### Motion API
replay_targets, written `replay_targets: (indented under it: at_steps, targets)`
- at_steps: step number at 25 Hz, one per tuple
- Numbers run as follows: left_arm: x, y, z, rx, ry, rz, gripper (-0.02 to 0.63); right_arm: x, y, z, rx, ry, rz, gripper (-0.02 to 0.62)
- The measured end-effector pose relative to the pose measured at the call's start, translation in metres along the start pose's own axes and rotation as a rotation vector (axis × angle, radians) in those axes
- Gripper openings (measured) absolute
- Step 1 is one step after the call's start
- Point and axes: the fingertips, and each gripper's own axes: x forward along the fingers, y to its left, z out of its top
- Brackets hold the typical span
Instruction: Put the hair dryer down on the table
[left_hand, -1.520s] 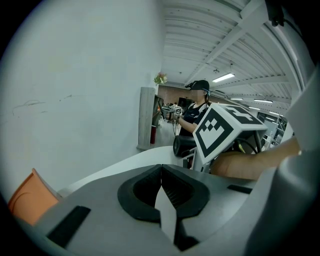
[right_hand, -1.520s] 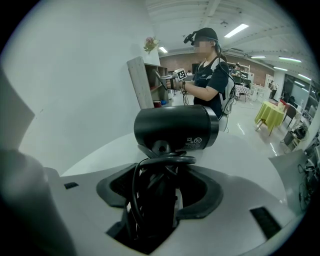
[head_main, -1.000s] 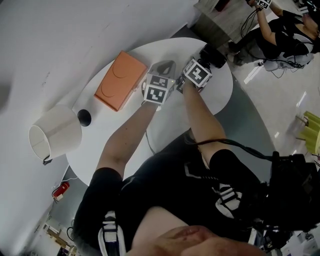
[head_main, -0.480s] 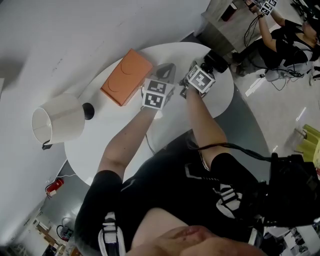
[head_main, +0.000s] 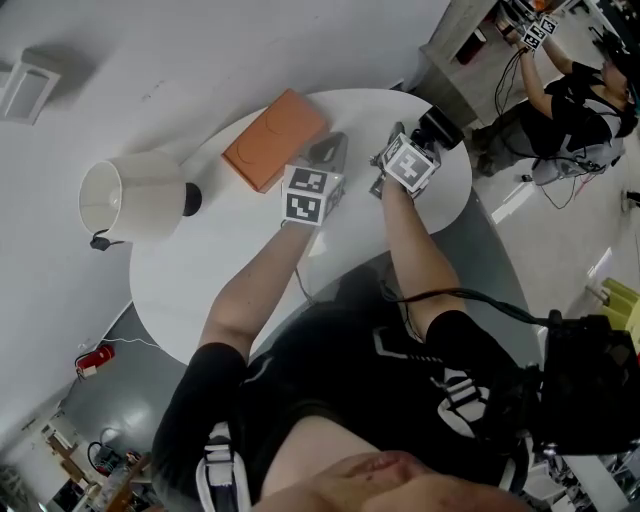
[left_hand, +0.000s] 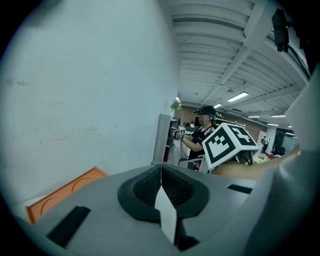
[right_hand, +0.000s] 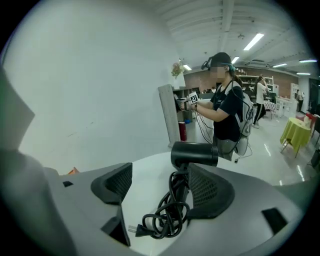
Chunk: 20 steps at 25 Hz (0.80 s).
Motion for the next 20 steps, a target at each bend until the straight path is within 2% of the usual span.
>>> replay_targets:
  at_steps: [5, 12, 13, 15, 20]
  targets:
    - [-0.047, 0.000, 0.011, -0.016, -0.067, 0.051, 0.032, -0.039, 0.038, 0.019, -0.066, -0.096, 0.132, 0.336]
    - [-0.141, 0.002, 0.020, -0.006, -0.173, 0.187, 0.032, -0.131, 0.090, 0.035, -0.184, -0.255, 0.366, 0.328]
    - [-0.153, 0.004, 0.020, -0.011, -0.184, 0.201, 0.032, -0.142, 0.097, 0.036, -0.196, -0.273, 0.385, 0.304]
    - [-0.176, 0.008, 0.021, -0.027, -0.209, 0.222, 0.032, -0.165, 0.110, 0.038, -0.215, -0.309, 0.418, 0.162]
    - [-0.228, 0.009, 0.018, -0.031, -0.268, 0.274, 0.032, -0.220, 0.147, 0.036, -0.255, -0.364, 0.557, 0.122]
